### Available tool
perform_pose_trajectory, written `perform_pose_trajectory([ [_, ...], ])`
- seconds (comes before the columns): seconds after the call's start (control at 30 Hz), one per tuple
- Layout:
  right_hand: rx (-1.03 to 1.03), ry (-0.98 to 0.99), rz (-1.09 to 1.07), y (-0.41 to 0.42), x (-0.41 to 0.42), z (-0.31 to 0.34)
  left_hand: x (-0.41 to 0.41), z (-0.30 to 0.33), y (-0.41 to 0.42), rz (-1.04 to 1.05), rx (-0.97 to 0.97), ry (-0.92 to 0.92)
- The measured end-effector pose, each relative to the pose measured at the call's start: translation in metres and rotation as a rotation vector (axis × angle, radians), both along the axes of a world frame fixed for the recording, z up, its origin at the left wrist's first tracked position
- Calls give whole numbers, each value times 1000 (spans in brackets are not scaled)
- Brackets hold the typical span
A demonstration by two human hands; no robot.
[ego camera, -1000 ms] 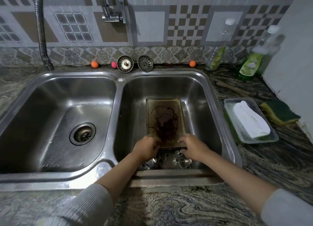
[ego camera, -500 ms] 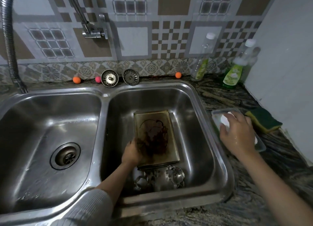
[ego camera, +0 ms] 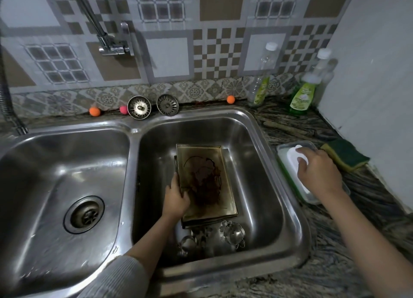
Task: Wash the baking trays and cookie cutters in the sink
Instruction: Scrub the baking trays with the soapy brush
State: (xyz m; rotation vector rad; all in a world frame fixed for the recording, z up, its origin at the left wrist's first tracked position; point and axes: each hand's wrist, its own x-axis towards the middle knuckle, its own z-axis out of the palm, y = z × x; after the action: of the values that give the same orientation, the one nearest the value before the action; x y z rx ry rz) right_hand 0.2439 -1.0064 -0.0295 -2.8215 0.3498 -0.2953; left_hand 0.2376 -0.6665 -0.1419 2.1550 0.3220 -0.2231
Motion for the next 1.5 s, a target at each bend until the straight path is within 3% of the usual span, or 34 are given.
perform_pose_trajectory([
  [0.27, 272, -25, -3, -2, 3, 5, -2, 13, -8, 29, -148, -78],
  [0.43, 356, -189, 48, 10, 5, 43, 1, 24, -5, 110, -206, -191],
  [0.57, 426, -281, 203, 55, 15, 75, 4, 44, -1, 190, -313, -266],
  [0.7, 555, -244, 396, 124, 29, 68, 3, 64, -9, 208, -391, -373],
  [0.87, 487, -140, 527, 180, 41, 30, -7, 78, -14, 187, -419, -445],
  [1.03, 474, -324, 299, 171, 73, 31, -27, 89, -17, 114, -446, -545],
  [1.17, 578, -234, 535, 214, 34, 14, -15, 84, -11, 177, -432, -544],
  [1.23, 521, -197, 618, 210, 21, 10, -14, 81, 1, 208, -433, -522],
  [1.4, 571, -332, 331, 174, 68, 15, -17, 91, -1, 97, -399, -569],
  [1.5, 614, -303, 471, 203, 49, 15, -7, 88, -5, 111, -409, -567],
])
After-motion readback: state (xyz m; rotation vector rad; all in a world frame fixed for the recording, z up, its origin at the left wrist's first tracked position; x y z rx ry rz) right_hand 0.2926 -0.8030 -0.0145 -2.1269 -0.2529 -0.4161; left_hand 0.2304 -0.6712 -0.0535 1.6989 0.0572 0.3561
